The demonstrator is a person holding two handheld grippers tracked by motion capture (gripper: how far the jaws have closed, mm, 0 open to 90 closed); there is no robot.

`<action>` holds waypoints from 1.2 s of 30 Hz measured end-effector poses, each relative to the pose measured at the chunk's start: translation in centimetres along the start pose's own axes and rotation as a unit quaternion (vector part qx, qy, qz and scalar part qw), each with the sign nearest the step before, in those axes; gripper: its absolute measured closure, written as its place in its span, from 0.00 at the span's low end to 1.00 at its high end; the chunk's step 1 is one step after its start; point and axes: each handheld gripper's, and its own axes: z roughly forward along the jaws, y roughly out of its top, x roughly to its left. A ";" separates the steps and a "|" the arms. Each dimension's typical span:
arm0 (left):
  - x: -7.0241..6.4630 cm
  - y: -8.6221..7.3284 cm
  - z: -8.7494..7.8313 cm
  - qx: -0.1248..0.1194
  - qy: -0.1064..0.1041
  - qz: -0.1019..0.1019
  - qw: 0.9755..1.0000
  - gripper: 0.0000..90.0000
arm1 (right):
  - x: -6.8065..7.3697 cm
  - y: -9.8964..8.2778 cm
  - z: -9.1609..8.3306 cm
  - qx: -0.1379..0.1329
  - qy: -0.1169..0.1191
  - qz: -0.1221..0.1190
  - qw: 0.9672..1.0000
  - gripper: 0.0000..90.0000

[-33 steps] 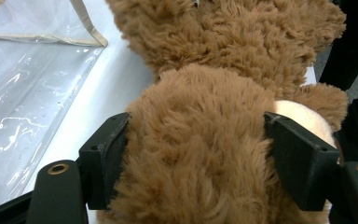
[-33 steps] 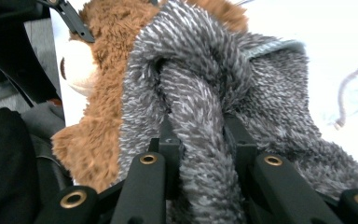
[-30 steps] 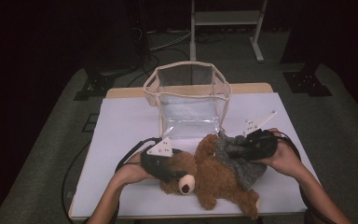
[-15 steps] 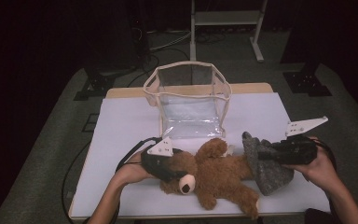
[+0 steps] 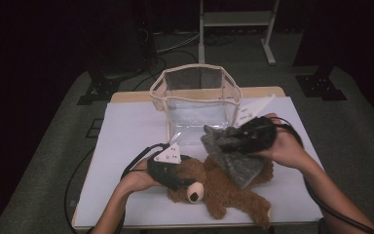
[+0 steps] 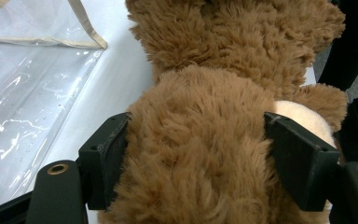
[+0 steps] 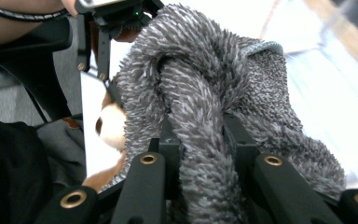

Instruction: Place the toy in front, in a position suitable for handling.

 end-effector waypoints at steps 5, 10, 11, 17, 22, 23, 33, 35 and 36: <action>-0.1 -0.1 0.0 -0.004 0.001 0.000 1.000 0.29 | -1.8 -0.3 6.9 0.080 0.023 0.006 0.997 0.80; 0.1 -0.2 0.0 -0.007 0.000 -0.001 1.000 0.29 | -3.4 -3.4 6.5 0.055 0.048 0.062 0.995 0.80; 0.1 -0.2 0.0 -0.007 0.000 -0.001 1.000 0.29 | -3.5 -3.9 6.0 0.051 0.044 0.072 0.995 0.80; 0.0 -0.1 0.0 -0.005 0.001 0.000 1.000 0.29 | -3.7 -6.7 2.8 0.033 0.023 0.100 0.994 0.80; 0.0 -0.1 0.0 -0.005 0.001 0.000 1.000 0.29 | -3.4 -8.6 0.6 0.041 -0.003 0.110 0.993 0.80; 0.0 -0.2 0.0 -0.005 -0.002 -0.002 1.000 0.29 | -3.2 -8.7 0.0 0.038 -0.006 0.108 0.993 0.80; 0.0 -0.1 0.0 -0.002 -0.001 -0.001 1.000 0.28 | -0.9 -4.8 -2.0 0.007 -0.011 0.044 0.999 0.80; 0.0 -0.1 0.0 -0.002 -0.001 0.000 1.000 0.28 | -0.6 -3.7 -1.2 0.006 -0.004 0.036 0.999 0.80; 0.0 -0.1 0.0 -0.003 -0.001 -0.001 1.000 0.28 | -0.6 -3.4 -0.8 0.006 -0.001 0.032 0.999 0.80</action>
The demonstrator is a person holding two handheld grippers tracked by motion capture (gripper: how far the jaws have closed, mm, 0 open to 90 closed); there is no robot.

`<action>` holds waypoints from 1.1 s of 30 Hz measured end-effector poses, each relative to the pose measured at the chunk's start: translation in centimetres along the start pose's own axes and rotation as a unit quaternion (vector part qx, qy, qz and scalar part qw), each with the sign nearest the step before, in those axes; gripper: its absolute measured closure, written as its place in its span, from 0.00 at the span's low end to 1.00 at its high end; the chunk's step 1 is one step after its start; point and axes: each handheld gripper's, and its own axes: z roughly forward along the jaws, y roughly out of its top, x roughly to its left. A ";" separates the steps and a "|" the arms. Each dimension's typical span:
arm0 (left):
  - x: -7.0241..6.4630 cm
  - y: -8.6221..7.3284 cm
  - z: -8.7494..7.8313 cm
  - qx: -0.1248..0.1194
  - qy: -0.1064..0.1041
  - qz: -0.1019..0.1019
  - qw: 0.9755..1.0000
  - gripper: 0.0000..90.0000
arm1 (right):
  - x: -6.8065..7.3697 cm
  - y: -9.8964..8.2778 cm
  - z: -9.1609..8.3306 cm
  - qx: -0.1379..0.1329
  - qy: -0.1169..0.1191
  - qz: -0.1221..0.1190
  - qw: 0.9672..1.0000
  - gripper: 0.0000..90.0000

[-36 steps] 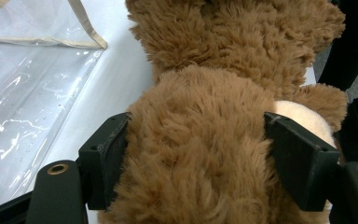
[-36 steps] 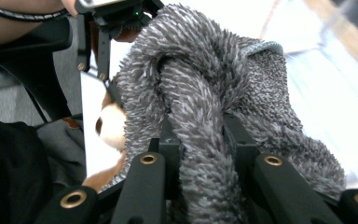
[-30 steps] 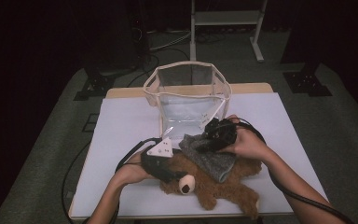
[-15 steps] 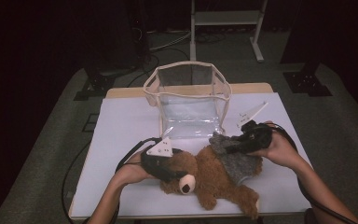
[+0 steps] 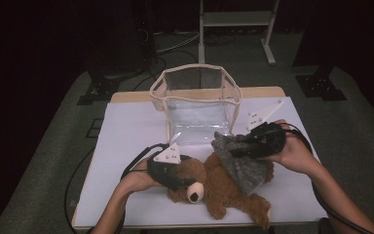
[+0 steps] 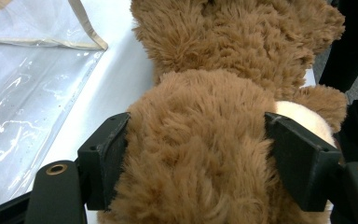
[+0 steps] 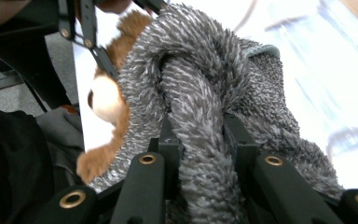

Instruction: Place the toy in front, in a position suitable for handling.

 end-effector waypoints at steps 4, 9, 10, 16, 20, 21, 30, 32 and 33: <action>0.0 -0.1 0.0 -0.005 0.001 -0.003 1.000 0.28 | -0.3 0.9 4.0 0.024 0.025 0.000 0.999 0.79; 0.3 -0.2 -0.2 -0.007 0.006 -0.004 1.000 0.28 | -1.6 -1.1 6.3 0.043 0.030 0.025 0.998 0.80; 0.3 -0.2 -0.3 -0.008 0.008 -0.004 1.000 0.28 | -1.9 -1.5 6.2 0.037 0.036 0.035 0.998 0.80; 0.7 -0.4 -1.6 -0.011 0.013 -0.016 1.000 0.22 | -2.1 -3.2 5.6 0.015 0.041 0.053 0.998 0.81; 1.2 -1.3 -2.2 -0.003 -0.003 -0.036 0.999 0.24 | -2.1 -3.2 5.3 0.015 0.039 0.055 0.998 0.81; 1.3 -1.6 -2.0 -0.006 -0.010 -0.038 0.999 0.29 | -2.1 -3.1 5.2 0.015 0.038 0.055 0.998 0.81; 1.2 -1.8 -1.5 -0.015 -0.016 -0.035 0.999 0.38 | -0.2 2.2 6.3 0.020 0.043 -0.010 0.999 0.80; 1.1 -1.8 -1.5 -0.016 -0.013 -0.031 0.999 0.38 | 0.3 3.5 7.6 0.026 0.052 -0.021 0.998 0.80; 1.1 -1.8 -1.5 -0.016 -0.013 -0.031 0.999 0.38 | 0.4 4.0 8.3 0.028 0.055 -0.026 0.998 0.80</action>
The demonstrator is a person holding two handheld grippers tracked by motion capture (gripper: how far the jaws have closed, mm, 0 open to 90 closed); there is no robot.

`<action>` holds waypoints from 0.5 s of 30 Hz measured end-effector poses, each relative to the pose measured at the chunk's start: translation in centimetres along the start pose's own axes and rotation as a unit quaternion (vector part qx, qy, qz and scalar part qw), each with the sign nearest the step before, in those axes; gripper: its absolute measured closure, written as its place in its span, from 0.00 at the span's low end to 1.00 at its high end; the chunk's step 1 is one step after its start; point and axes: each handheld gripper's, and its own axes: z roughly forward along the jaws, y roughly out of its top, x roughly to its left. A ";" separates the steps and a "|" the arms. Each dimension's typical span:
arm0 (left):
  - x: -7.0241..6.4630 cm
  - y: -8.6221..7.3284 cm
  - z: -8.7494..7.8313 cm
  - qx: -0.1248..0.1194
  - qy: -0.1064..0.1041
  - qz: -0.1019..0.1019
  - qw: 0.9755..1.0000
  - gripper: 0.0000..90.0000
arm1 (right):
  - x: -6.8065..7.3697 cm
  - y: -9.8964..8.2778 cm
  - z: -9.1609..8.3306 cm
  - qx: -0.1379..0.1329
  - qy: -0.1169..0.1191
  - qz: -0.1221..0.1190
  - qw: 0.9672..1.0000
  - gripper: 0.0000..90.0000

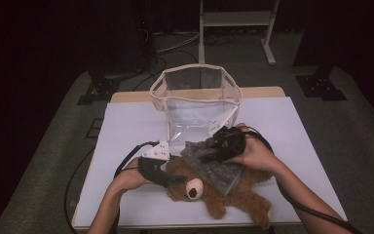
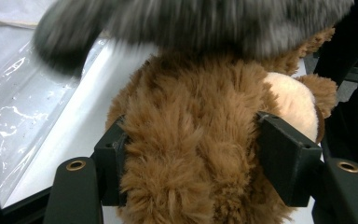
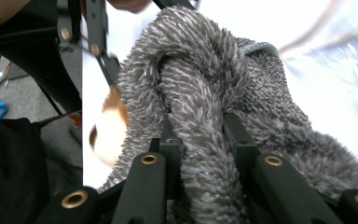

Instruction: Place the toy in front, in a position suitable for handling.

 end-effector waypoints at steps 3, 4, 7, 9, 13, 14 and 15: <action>0.0 -0.1 0.0 0.001 0.000 0.001 1.000 0.38 | -0.1 0.9 1.7 0.009 0.009 -0.003 1.000 0.80; 0.0 -0.1 0.0 0.001 0.000 0.001 1.000 0.38 | -0.1 0.9 1.7 0.009 0.009 -0.003 1.000 0.80; 0.0 -0.3 0.0 0.000 0.000 -0.003 1.000 0.38 | -0.7 0.4 2.7 0.016 0.021 0.008 1.000 0.80; 0.0 -0.3 0.0 -0.002 -0.001 -0.002 1.000 0.38 | -0.8 -0.2 2.2 0.021 0.013 0.009 1.000 0.80; 0.0 -0.3 0.0 -0.004 0.000 -0.003 1.000 0.37 | -0.7 -2.6 0.4 0.026 -0.006 0.023 0.999 0.80; 0.0 -0.3 0.0 -0.004 0.000 -0.003 1.000 0.37 | -0.7 -2.6 0.4 0.026 -0.006 0.023 0.999 0.80; -0.1 -0.3 0.0 -0.005 0.001 -0.006 1.000 0.37 | -0.6 -4.0 -1.2 0.012 -0.013 0.036 0.999 0.80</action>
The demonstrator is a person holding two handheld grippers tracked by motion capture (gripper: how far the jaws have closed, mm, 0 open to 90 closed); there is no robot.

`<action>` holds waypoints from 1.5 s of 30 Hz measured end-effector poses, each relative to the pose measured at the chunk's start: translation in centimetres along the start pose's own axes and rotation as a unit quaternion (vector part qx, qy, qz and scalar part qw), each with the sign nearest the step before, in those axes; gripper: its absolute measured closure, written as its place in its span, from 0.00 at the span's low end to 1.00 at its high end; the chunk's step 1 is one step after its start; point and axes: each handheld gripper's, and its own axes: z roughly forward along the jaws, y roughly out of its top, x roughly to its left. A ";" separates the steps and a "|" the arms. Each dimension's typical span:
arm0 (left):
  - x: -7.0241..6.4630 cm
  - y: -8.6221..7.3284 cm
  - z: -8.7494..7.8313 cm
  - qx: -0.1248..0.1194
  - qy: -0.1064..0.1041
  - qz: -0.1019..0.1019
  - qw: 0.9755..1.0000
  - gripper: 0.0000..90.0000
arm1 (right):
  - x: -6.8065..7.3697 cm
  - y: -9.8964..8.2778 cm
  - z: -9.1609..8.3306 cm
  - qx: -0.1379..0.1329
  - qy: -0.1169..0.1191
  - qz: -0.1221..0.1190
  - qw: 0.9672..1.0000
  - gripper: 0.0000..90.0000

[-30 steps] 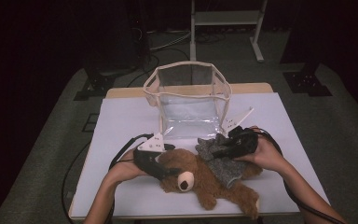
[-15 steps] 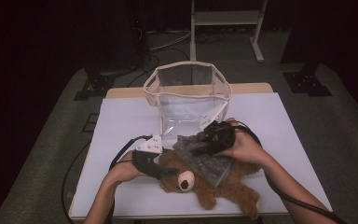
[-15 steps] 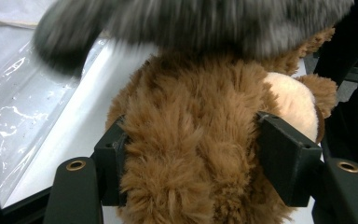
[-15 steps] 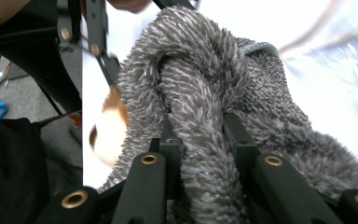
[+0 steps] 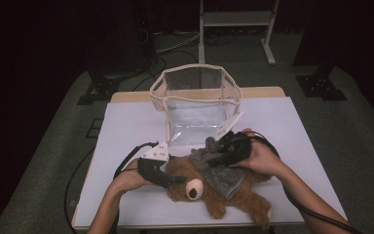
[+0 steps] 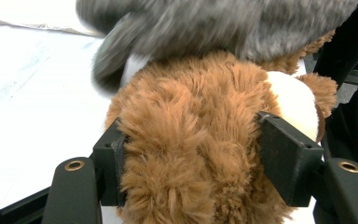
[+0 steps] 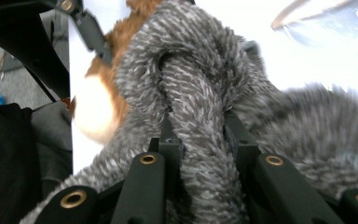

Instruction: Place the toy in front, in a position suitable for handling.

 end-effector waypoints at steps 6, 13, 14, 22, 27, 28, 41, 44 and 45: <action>0.1 0.0 0.0 0.001 -0.001 -0.002 1.000 0.37 | -0.7 -3.9 -3.9 -0.013 -0.031 0.038 0.999 0.79; 0.1 0.1 0.0 0.002 -0.001 -0.002 1.000 0.36 | -2.0 -8.2 -5.6 -0.023 -0.042 0.086 0.995 0.79; 0.1 0.1 0.0 0.002 -0.001 -0.002 1.000 0.36 | -2.0 -8.2 -5.6 -0.023 -0.042 0.086 0.995 0.79; -0.1 0.1 0.0 0.003 -0.002 0.000 1.000 0.35 | -2.0 -9.6 -5.5 -0.035 -0.034 0.099 0.994 0.80; -0.1 0.0 0.0 0.000 -0.016 0.001 1.000 0.30 | -1.6 -10.2 -4.8 -0.044 -0.025 0.102 0.994 0.80; -0.1 -0.1 0.0 -0.002 -0.023 -0.003 1.000 0.27 | -1.2 -10.6 -4.5 -0.049 -0.025 0.101 0.993 0.81; -0.2 1.9 2.5 -0.001 -0.069 -0.039 0.997 0.02 | 1.0 -13.5 -4.6 -0.082 -0.032 0.097 0.991 0.81; -0.3 2.7 3.0 0.021 -0.072 -0.025 0.997 0.04 | 1.1 -13.9 -4.7 -0.089 -0.032 0.098 0.991 0.81; -0.3 3.0 3.1 0.029 -0.066 -0.024 0.997 0.07 | 1.1 -14.1 -4.7 -0.091 -0.032 0.099 0.990 0.81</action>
